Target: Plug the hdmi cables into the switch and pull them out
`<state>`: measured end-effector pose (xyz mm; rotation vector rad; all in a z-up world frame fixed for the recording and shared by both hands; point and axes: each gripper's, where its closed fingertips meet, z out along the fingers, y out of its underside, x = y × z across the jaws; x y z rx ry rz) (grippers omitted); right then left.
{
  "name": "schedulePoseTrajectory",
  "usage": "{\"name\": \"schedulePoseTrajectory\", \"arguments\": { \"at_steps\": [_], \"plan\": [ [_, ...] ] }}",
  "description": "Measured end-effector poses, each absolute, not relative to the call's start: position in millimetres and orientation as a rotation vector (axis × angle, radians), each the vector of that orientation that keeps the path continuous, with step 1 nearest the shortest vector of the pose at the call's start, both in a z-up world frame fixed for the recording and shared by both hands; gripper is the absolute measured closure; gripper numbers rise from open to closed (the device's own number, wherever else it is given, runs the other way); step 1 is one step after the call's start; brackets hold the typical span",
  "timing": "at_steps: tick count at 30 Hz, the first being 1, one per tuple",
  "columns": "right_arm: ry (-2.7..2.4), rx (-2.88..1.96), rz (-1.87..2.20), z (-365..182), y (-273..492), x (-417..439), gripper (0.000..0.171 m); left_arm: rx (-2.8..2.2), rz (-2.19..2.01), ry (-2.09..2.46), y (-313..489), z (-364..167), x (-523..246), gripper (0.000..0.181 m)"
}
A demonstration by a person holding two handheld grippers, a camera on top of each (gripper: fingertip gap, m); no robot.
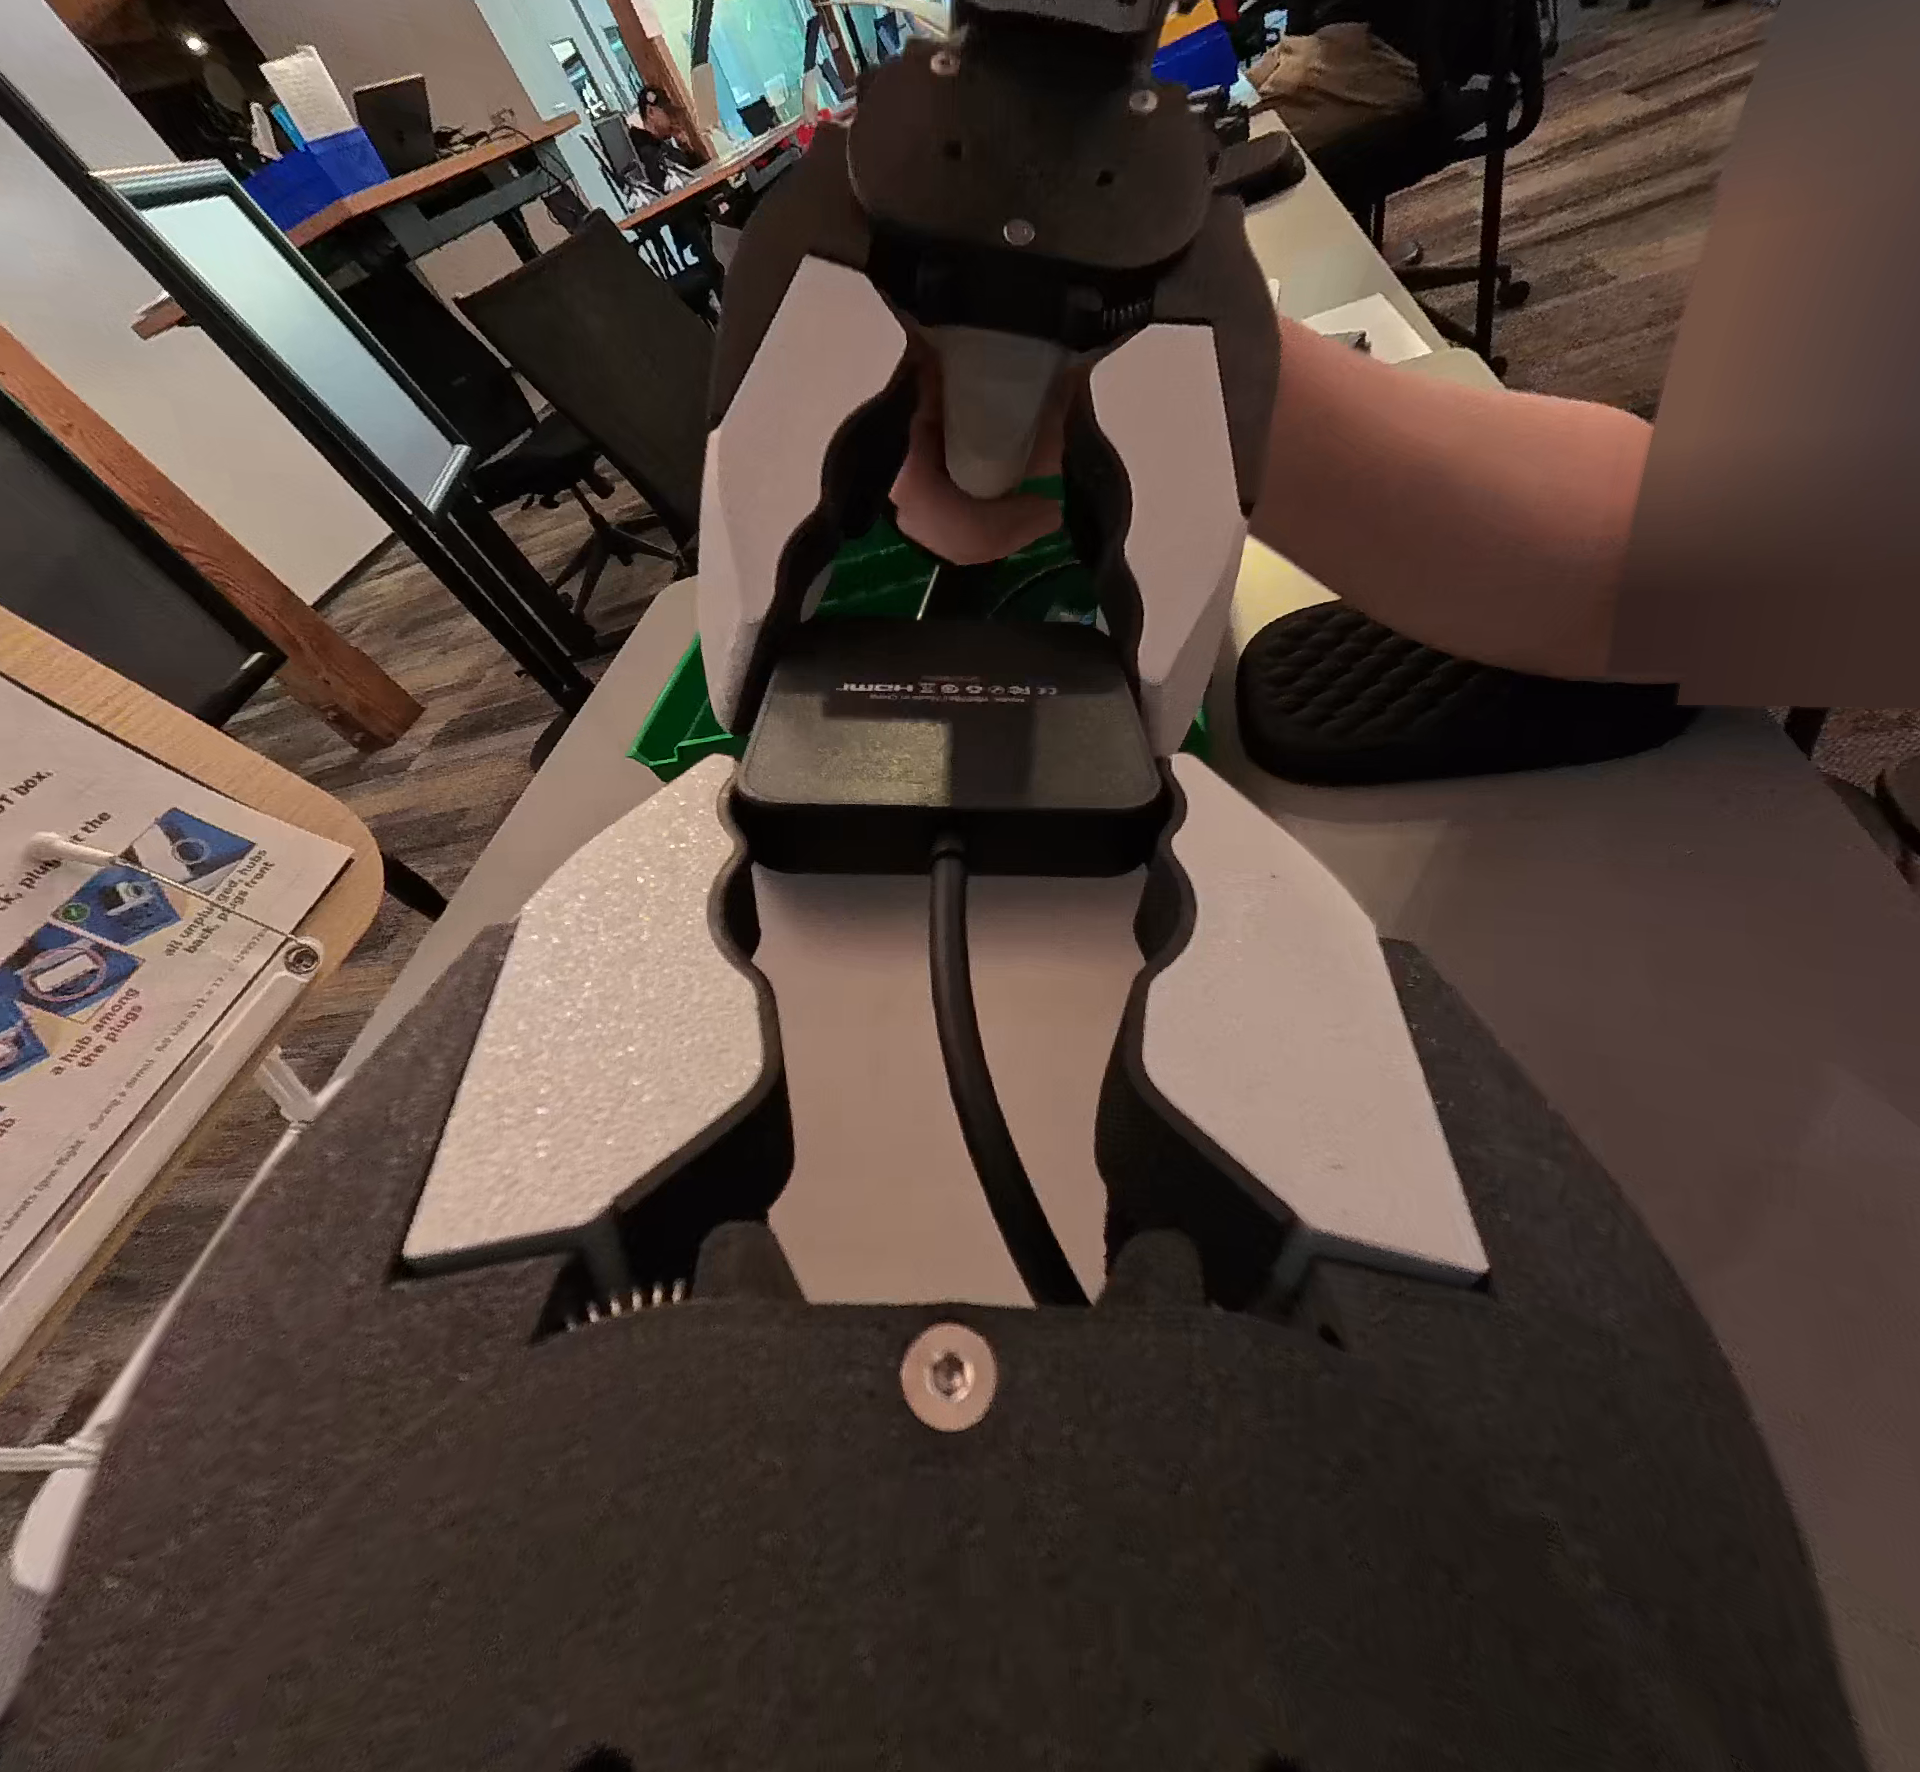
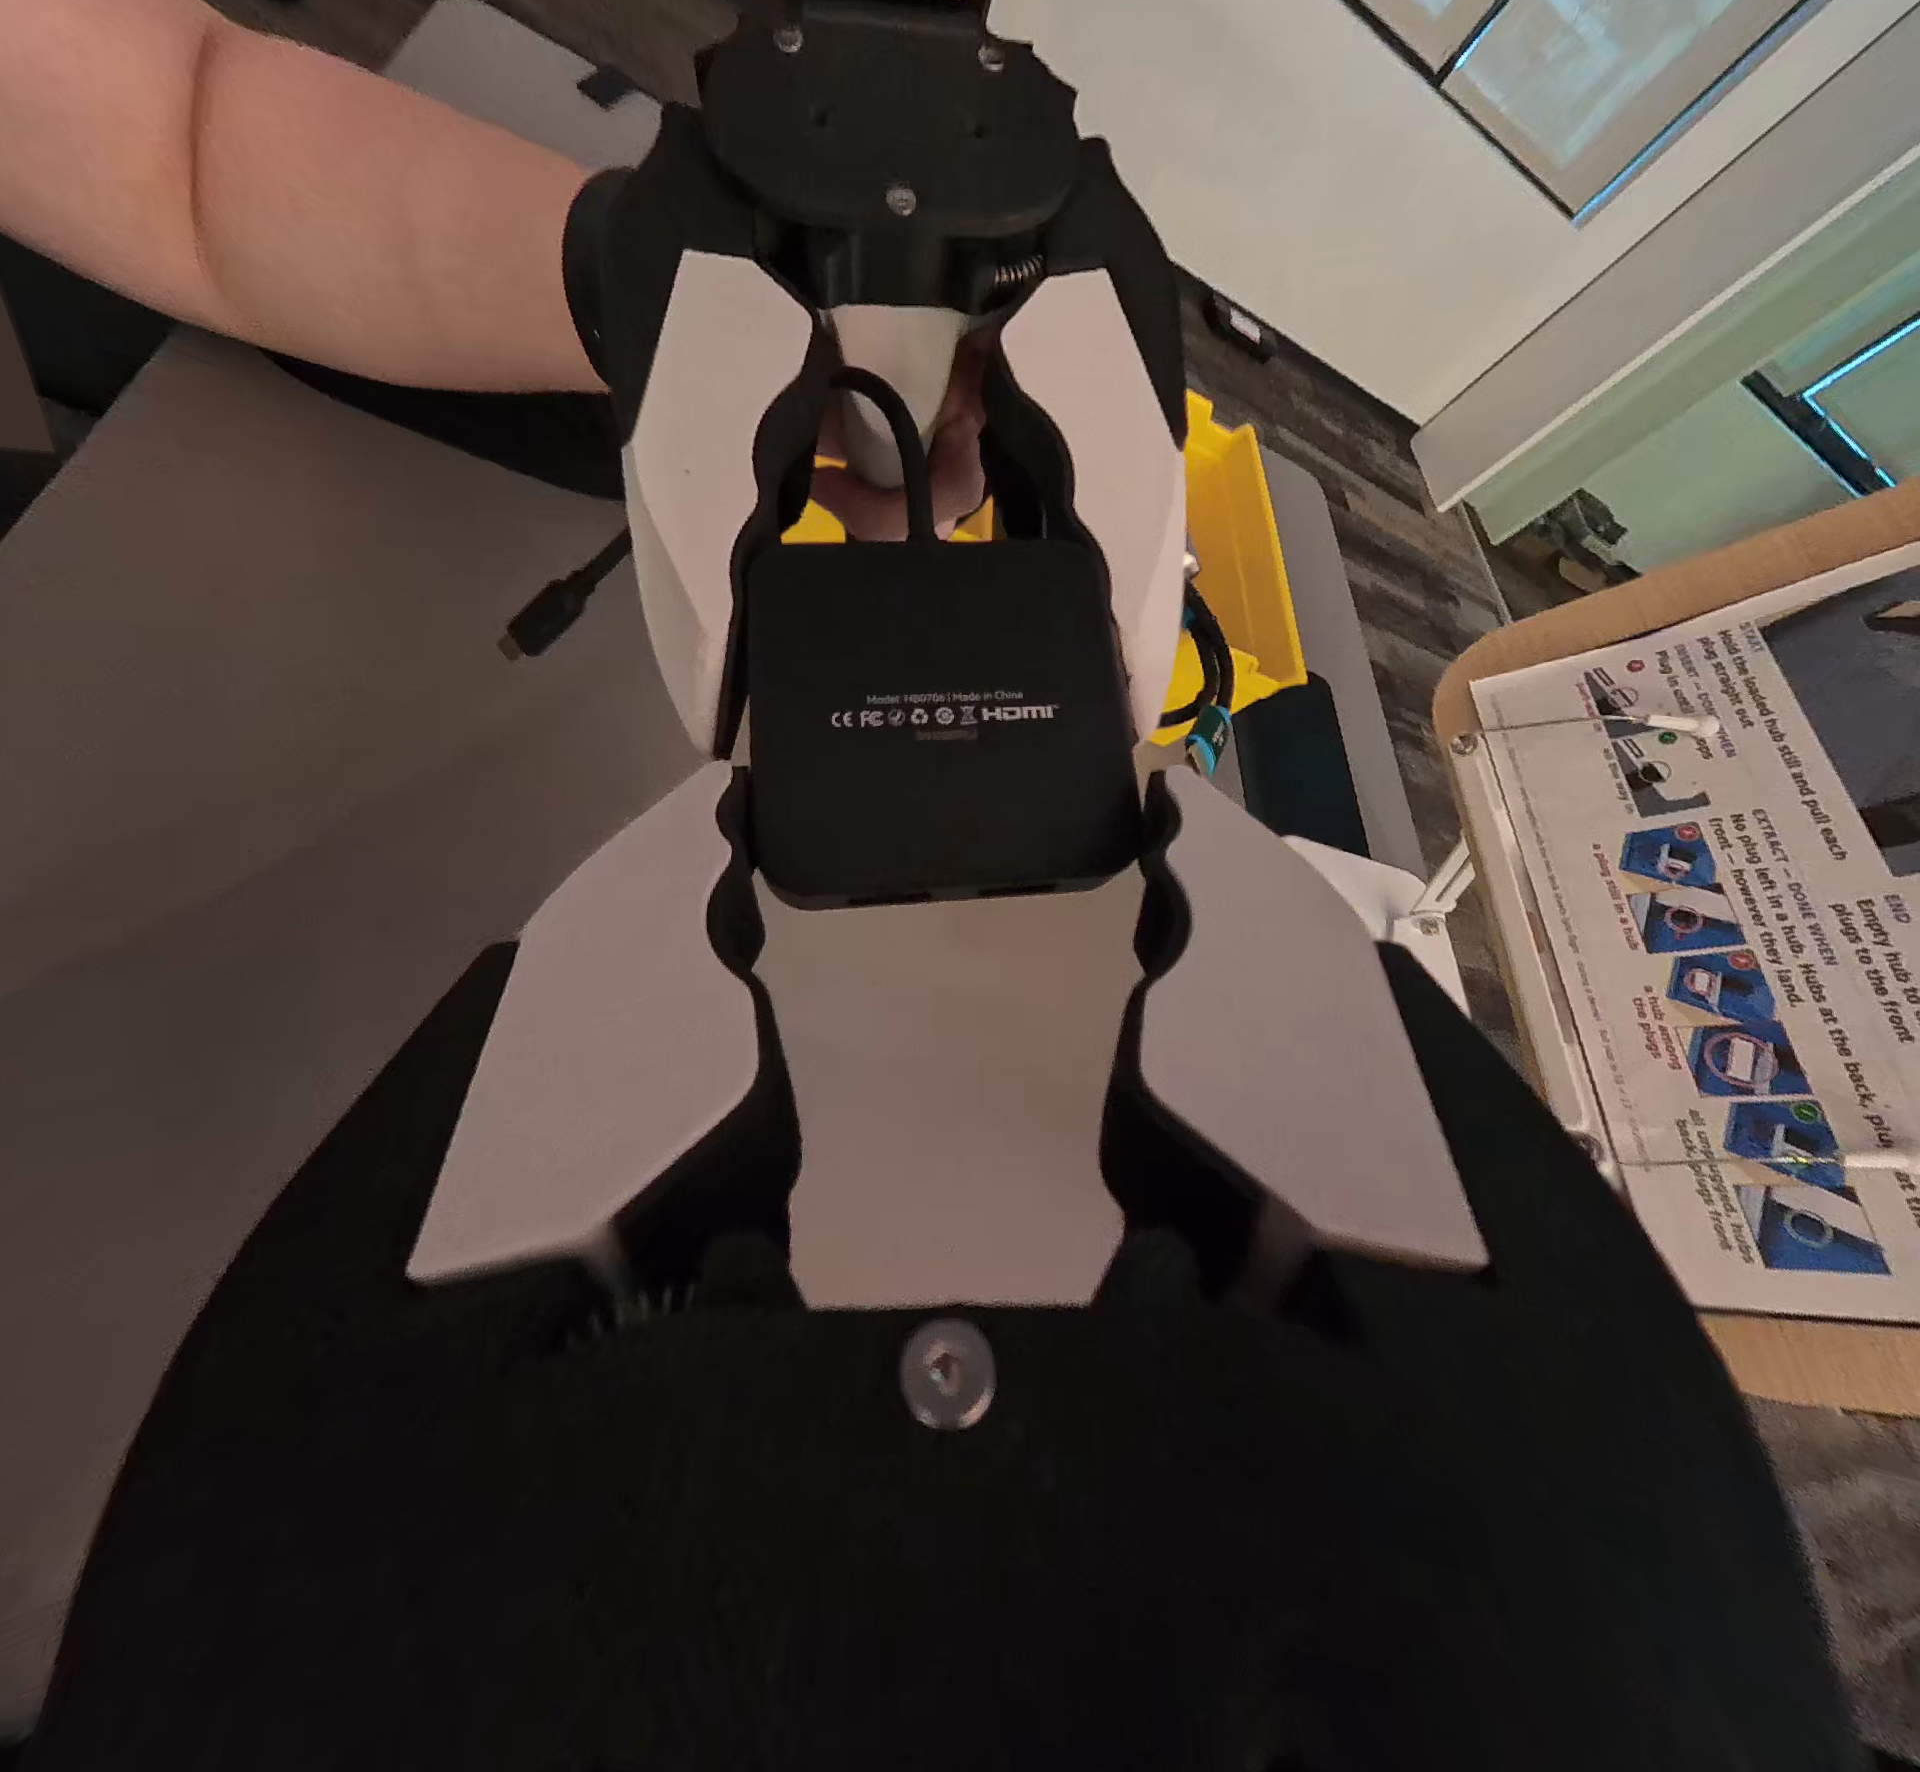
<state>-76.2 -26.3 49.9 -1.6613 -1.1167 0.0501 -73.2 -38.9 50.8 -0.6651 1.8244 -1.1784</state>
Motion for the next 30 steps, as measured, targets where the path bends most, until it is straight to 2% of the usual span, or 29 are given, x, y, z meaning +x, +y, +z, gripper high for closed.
{"name": "schedulePoseTrajectory", "arguments": {
  "at_steps": [6,8,10,14,15,16,17,18,22,24,26,30],
  "plan": [
    [-1.025,-1.603,0.113,65.8,-22.7,-74.2,0.100,-0.642,-1.135,1.742,-33.0,66.1,-75.7,0.110],
    [-0.857,-1.576,0.288,84.7,-19.1,-68.4,0.088,-0.624,-1.111,1.692,-25.8,76.5,-80.0,0.110],
    [-0.657,-1.608,0.576,94.6,-15.7,-63.8,0.089,-0.614,-1.084,1.659,-19.4,83.3,-84.0,0.110],
    [-0.352,-1.650,1.215,96.5,-11.2,-70.9,0.118,-0.599,-1.016,1.656,-14.4,83.1,-84.8,0.110],
    [-0.354,-1.663,1.310,92.0,-12.1,-76.5,0.131,-0.600,-0.991,1.669,-13.7,79.6,-83.4,0.110],
    [-0.375,-1.692,1.359,85.8,-12.9,-82.6,0.133,-0.602,-0.961,1.684,-12.7,75.3,-81.6,0.110],
    [-0.405,-1.725,1.374,79.1,-13.7,-88.4,0.143,-0.600,-0.932,1.695,-12.1,71.0,-79.7,0.110],
    [-0.437,-1.748,1.370,74.1,-14.6,-92.4,0.154,-0.597,-0.907,1.704,-11.3,66.9,-78.2,0.110],
    [-0.399,-1.752,1.273,74.6,-6.3,-80.0,0.158,-0.623,-0.832,1.644,-1.0,65.7,-73.4,0.109],
    [-0.369,-1.750,1.188,79.2,-6.4,-59.7,0.158,-0.648,-0.846,1.589,5.4,74.4,-75.4,0.102],
    [-0.306,-1.768,0.972,84.3,-9.2,-14.6,0.158,-0.696,-0.858,1.550,16.4,84.1,-80.6,0.100],
    [0.044,-1.829,0.461,76.6,-44.5,130.6,0.158,-0.780,-0.952,1.463,35.3,104.6,-94.0,0.105]
  ]
}}
